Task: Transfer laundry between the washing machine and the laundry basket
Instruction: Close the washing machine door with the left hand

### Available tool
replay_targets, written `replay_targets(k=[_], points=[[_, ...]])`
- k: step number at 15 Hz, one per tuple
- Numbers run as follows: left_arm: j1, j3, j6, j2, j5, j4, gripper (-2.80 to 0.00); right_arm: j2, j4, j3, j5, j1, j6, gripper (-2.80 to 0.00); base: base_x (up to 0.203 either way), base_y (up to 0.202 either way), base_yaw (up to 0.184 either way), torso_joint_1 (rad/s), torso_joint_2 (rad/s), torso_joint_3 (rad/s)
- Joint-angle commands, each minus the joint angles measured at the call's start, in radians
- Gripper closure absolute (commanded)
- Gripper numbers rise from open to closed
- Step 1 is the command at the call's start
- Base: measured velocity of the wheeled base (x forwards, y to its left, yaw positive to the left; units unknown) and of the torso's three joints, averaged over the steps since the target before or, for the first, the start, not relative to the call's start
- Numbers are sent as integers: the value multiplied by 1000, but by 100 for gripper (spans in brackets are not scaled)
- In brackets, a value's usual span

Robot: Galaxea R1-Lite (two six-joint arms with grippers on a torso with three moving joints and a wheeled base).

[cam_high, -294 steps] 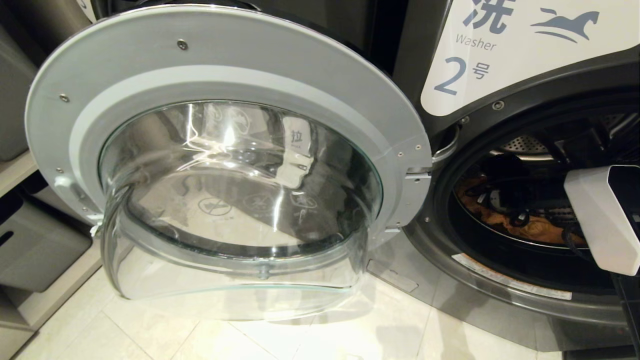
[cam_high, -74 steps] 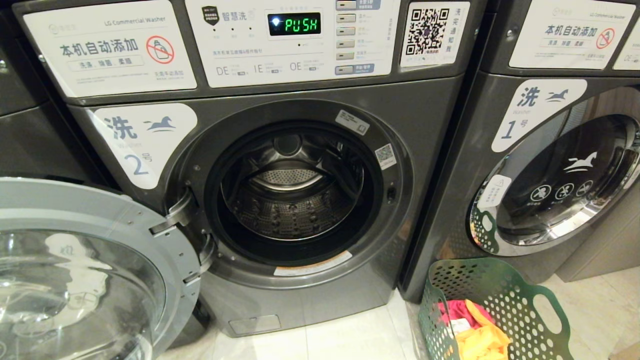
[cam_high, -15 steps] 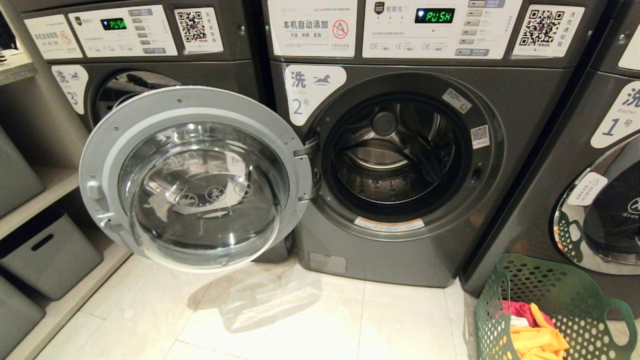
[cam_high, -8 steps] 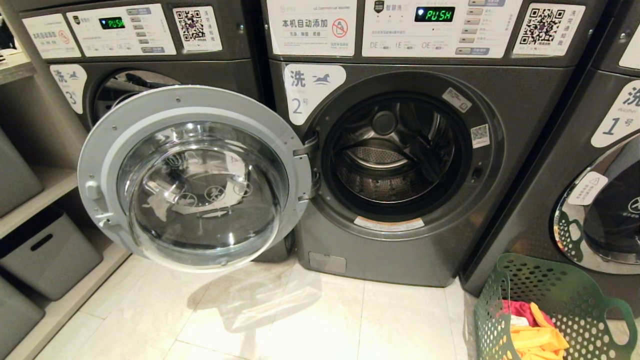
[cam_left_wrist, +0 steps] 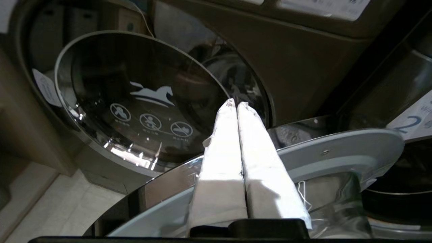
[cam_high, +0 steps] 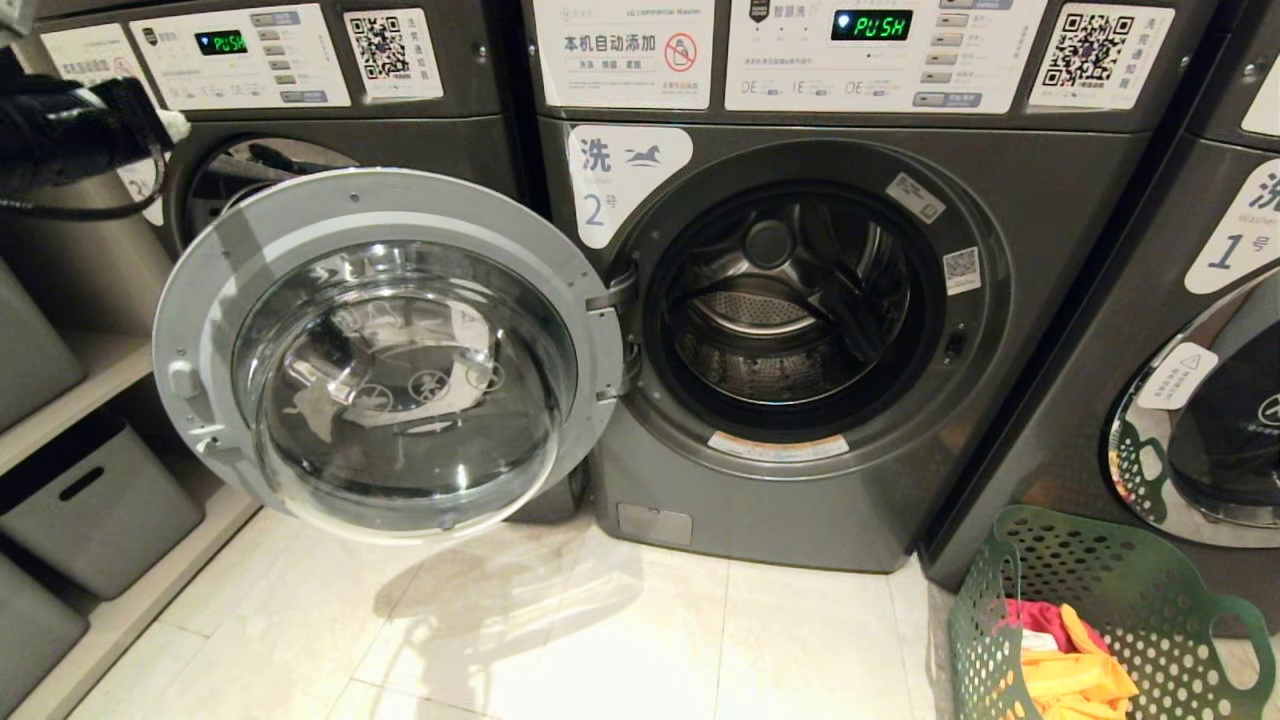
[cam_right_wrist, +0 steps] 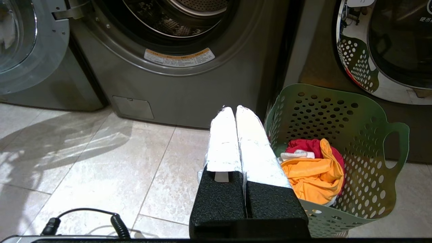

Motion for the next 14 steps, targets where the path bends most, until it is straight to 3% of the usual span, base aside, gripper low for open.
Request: replay_targets(k=[1,3,6,11,14], points=[[27,-7,-2,72,-40,0,0,2,0,0,0,0,0,0,0,0,0,0,0,0],[57,-11,-2,114,-119,-22,0,2,0,0,0,0,1,0,0,0,0,0,0,0],[75,-14,-5,174,-179,-160,0,2,0,0,0,0,1,0,0,0,0,0,0,0],[73,-12,-32,167,-208,-55,0,2,0,0,0,0,1,0,0,0,0,0,0,0],[66,-12,-31,139,-212,74,0,2,0,0,0,0,0,0,0,0,0,0,0,0]])
